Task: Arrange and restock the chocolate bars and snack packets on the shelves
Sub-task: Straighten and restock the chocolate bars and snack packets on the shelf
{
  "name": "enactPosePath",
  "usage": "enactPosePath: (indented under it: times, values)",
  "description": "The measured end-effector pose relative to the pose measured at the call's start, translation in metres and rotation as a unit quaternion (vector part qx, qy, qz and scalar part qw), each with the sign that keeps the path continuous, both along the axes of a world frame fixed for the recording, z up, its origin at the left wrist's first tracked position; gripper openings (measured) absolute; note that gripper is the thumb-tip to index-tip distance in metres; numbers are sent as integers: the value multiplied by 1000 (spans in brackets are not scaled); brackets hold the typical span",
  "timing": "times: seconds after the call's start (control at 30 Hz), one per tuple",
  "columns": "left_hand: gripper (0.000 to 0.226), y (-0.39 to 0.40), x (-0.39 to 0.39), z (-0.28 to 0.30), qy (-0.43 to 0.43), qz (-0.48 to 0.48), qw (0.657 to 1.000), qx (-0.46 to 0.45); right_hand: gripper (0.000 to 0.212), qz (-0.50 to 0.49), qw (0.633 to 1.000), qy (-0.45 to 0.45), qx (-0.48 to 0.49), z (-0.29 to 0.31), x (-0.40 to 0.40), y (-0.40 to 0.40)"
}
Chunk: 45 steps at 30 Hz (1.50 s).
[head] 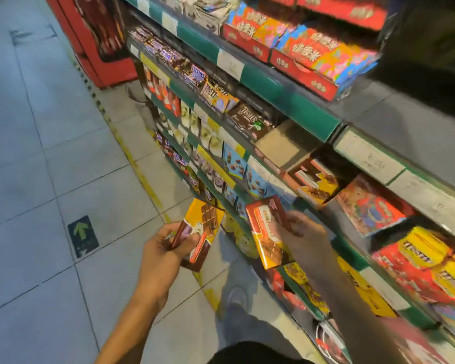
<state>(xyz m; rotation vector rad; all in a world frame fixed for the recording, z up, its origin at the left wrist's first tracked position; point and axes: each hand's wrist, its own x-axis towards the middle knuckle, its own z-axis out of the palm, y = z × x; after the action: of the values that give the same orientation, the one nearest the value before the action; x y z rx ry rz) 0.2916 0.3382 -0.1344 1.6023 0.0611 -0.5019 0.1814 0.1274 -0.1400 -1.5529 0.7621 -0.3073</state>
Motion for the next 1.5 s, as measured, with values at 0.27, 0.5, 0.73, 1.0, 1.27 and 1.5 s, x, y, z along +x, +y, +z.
enactPosePath:
  times: [0.27,0.5,0.73,1.0,1.27,1.5]
  values:
    - [15,-80,104,7,-30,-43,999,-6,16,-31,999,-7,8,7,88,-63]
    - [13,-142,162,-13,-43,-190,981,-7,13,-119,992,3,30,-8,98,-89]
    - [26,-183,212,-35,-34,-388,921,12,4,-242,968,66,-22,-19,92,-68]
    - [29,-209,245,-52,-39,-501,865,-19,19,-294,919,203,-165,-14,91,-81]
    - [24,-242,260,-50,-82,-544,834,-39,32,-192,791,436,-384,-8,110,-128]
    - [21,-254,246,-59,-59,-545,834,-64,40,-169,770,456,-413,-39,124,-140]
